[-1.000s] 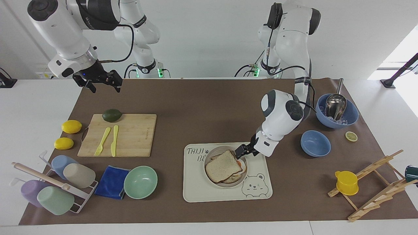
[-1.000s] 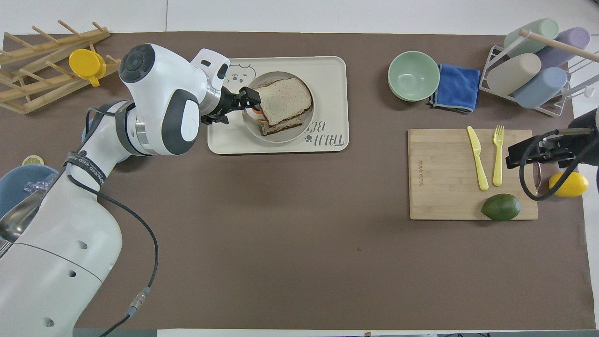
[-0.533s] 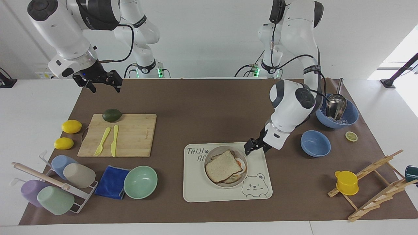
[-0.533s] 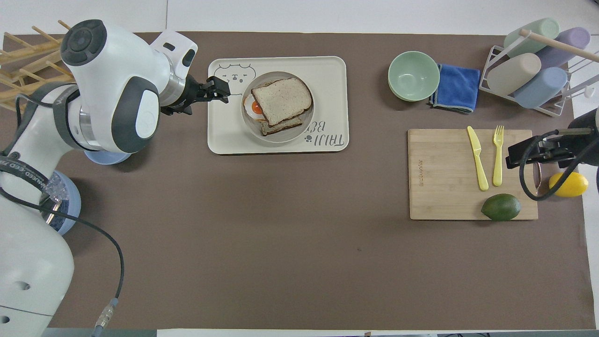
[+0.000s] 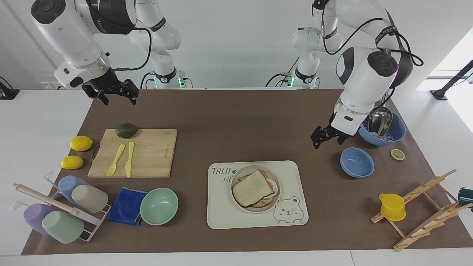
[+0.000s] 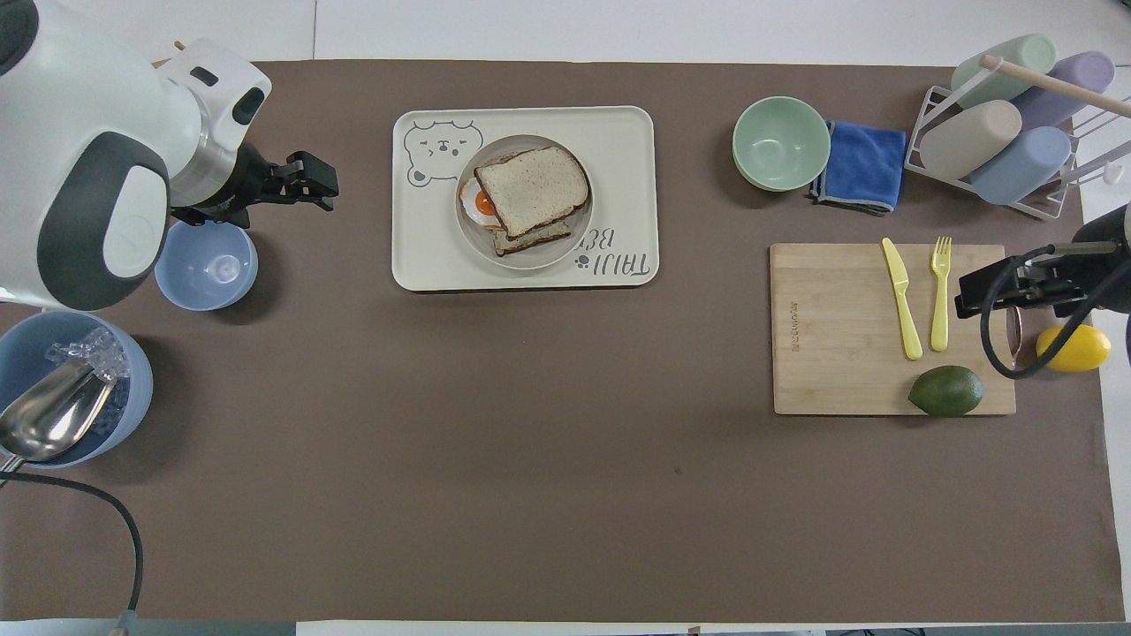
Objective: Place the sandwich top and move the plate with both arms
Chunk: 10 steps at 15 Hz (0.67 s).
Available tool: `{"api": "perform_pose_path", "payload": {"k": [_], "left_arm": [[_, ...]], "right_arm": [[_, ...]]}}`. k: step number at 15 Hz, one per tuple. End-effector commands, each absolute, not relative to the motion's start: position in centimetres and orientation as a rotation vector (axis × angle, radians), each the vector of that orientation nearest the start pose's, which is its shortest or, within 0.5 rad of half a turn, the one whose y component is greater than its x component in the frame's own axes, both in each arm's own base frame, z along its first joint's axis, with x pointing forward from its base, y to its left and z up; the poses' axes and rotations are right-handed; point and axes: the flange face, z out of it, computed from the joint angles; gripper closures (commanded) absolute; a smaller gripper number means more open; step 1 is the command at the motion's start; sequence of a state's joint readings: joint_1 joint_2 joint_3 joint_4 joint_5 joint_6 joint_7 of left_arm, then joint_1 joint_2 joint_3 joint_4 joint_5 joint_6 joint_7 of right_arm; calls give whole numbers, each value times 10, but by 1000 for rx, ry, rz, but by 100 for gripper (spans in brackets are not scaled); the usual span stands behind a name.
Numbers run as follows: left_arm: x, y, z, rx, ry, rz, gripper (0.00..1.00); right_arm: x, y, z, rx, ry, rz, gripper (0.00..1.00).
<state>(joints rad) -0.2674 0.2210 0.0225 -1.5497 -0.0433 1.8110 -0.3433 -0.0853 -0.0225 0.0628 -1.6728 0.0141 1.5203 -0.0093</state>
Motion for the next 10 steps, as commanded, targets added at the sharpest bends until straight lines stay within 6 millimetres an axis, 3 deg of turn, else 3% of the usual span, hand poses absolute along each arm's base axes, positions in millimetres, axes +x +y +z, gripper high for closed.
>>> {"api": "perform_pose_path", "payload": {"k": [1, 7, 10], "left_arm": [[595, -134, 551, -3162, -146, -25, 0], [565, -117, 588, -3136, -51, 35, 0], [547, -95, 605, -3133, -44, 73, 0]], "right_arm": [[535, -12, 589, -3120, 5, 189, 0], [535, -12, 589, -3120, 3, 189, 0], [535, -12, 589, -3120, 3, 189, 0]]}}
